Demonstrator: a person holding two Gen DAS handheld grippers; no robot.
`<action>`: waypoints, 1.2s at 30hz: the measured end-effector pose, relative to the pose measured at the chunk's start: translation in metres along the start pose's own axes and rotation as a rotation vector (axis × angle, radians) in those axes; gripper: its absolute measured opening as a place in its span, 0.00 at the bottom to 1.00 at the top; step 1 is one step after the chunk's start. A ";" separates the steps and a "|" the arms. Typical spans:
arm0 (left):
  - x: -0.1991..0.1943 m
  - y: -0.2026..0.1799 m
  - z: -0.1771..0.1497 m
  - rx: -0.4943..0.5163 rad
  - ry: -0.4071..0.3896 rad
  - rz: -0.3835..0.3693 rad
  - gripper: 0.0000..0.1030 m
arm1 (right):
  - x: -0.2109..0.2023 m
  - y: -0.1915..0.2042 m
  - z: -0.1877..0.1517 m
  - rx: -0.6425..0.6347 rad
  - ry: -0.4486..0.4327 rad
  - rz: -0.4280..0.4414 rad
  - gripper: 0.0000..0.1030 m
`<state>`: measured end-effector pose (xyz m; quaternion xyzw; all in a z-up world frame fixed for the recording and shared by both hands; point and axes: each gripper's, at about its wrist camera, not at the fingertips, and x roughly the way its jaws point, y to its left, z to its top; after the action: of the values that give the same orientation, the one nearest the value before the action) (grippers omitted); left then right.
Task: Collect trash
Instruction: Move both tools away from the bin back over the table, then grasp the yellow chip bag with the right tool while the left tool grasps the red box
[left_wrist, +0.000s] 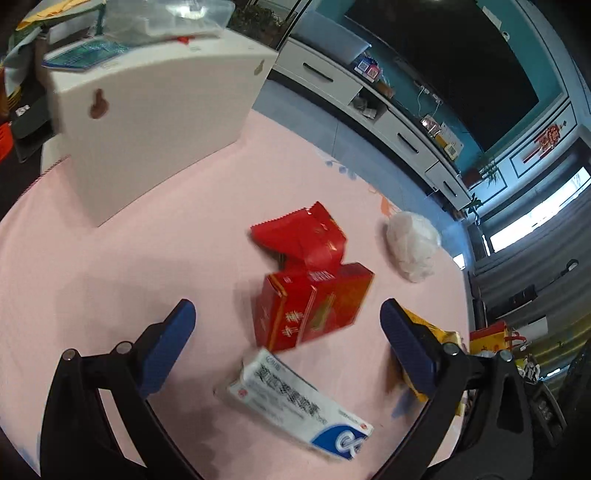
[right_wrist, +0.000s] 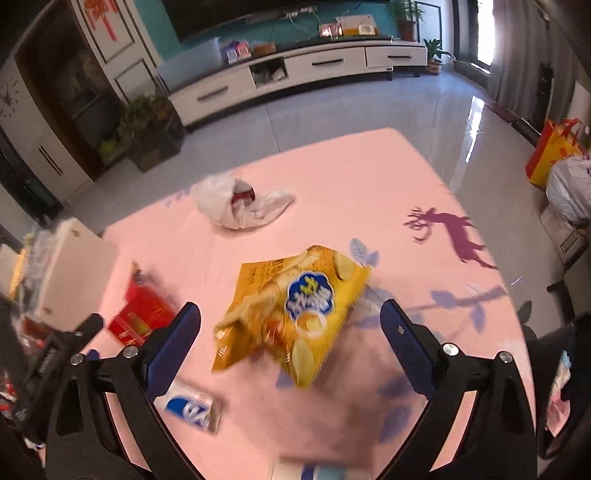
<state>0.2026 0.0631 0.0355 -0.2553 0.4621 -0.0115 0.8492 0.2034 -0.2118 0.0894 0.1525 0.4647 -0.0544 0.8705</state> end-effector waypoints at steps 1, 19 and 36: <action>0.007 0.001 0.002 0.010 0.015 0.008 0.97 | 0.012 0.002 0.001 -0.015 0.000 -0.018 0.93; 0.040 -0.010 -0.016 0.145 0.084 -0.093 0.44 | 0.069 0.012 -0.012 -0.178 0.111 -0.054 0.79; -0.050 -0.049 -0.017 0.176 -0.007 -0.184 0.23 | -0.026 -0.007 -0.012 -0.092 0.060 0.092 0.39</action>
<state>0.1716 0.0260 0.0887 -0.2213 0.4308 -0.1292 0.8653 0.1770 -0.2162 0.1032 0.1349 0.4852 0.0115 0.8639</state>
